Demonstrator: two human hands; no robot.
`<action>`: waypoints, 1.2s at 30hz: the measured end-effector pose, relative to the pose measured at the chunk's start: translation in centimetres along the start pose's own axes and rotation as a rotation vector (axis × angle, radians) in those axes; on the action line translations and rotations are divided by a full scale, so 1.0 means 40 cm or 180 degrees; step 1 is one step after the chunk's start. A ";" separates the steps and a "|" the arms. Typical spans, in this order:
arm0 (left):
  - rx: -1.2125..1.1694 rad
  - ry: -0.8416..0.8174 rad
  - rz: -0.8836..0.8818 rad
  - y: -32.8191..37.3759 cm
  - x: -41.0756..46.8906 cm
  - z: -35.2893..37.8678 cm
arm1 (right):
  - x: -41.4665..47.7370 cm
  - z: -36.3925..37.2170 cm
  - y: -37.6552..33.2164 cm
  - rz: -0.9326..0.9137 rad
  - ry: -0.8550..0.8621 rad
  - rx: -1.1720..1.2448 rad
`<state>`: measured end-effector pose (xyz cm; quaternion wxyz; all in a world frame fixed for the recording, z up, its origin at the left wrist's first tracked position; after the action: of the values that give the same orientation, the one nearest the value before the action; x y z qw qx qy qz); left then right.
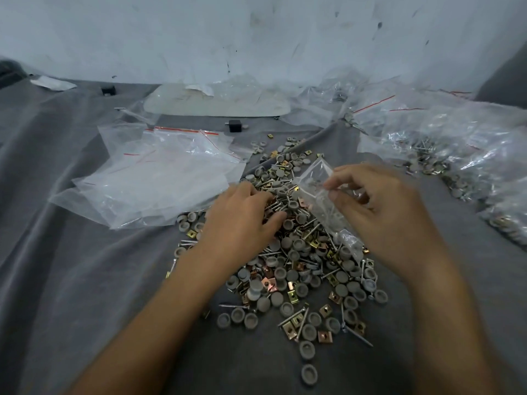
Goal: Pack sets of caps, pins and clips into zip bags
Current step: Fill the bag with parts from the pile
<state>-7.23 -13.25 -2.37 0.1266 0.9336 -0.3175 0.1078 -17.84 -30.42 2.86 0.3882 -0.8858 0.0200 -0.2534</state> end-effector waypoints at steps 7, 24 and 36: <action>0.0059 -0.0129 0.0116 0.004 -0.023 -0.009 | -0.003 -0.002 0.008 0.0070 0.0049 0.0055; -0.1334 0.0055 -0.0247 -0.095 -0.070 -0.051 | -0.016 0.068 -0.021 0.0009 -0.0366 0.0278; -0.2483 0.0072 -0.0060 -0.085 -0.066 -0.060 | -0.016 0.071 -0.016 -0.0002 -0.0359 0.0270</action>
<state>-7.45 -8.44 -1.41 0.4765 0.8169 -0.3247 -0.0118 -17.18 -27.89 1.39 0.4259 -0.8814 -0.0131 -0.2038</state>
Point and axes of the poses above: each hand's wrist, its own x-axis towards the middle knuckle, its own z-axis out of the palm, y = z × x, the point moved 4 cm from there along x, towards the middle knuckle, and after that the axes turned 9 degrees about x, right-handed, at the moved point
